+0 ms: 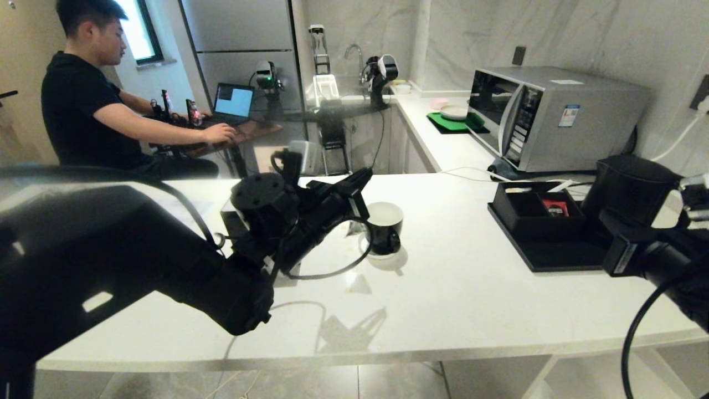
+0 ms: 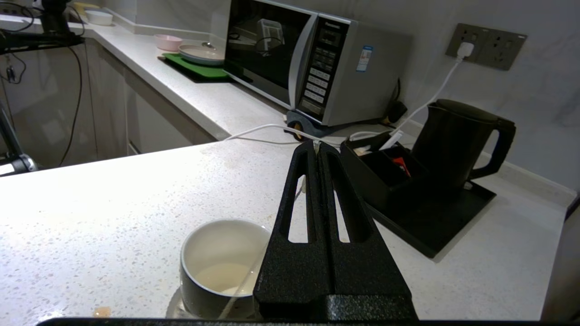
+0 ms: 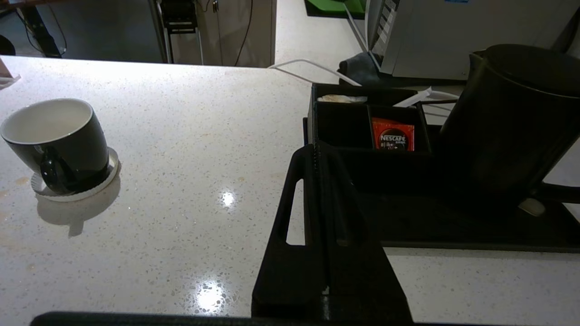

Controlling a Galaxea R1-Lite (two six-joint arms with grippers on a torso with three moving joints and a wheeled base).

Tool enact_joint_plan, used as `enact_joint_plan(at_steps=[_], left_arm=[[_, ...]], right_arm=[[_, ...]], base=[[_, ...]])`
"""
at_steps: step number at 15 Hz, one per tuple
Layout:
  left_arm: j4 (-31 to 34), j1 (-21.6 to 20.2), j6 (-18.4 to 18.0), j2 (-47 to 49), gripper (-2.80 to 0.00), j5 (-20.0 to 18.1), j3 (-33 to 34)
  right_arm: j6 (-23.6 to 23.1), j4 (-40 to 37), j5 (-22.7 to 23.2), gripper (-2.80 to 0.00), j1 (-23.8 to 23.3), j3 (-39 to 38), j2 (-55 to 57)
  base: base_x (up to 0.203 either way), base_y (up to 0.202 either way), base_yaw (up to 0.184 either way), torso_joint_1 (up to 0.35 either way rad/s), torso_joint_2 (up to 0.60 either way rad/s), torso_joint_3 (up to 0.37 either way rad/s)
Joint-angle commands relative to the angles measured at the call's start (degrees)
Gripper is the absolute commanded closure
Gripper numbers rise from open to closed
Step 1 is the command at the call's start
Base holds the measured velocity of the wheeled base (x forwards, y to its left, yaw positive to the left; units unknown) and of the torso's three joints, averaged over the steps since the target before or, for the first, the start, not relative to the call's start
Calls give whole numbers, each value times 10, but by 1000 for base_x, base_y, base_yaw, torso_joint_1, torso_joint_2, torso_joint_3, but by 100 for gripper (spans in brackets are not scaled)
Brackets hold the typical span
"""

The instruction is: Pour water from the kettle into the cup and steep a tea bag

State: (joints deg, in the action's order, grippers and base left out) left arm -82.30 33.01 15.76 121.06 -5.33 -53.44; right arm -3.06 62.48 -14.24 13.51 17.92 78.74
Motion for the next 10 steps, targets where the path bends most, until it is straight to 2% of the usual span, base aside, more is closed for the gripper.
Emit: enact_joint_plan(at_steps=[1,6,10], left_arm=[[-5,0,1,-1,0,1,0],[-3,2,1,0,0,-4,-5],[-2,12,-2,-3,0,-5,-6]], right_arm=[[-1,4,-1,0,1,-9,-20],[-2,4,-1,0,2,-58,-71],[1,-6,22,0,1,-110,-155]], base=[[0,0,0,0,0,0],[0,0,0,0,0,0],[0,0,0,0,0,0]])
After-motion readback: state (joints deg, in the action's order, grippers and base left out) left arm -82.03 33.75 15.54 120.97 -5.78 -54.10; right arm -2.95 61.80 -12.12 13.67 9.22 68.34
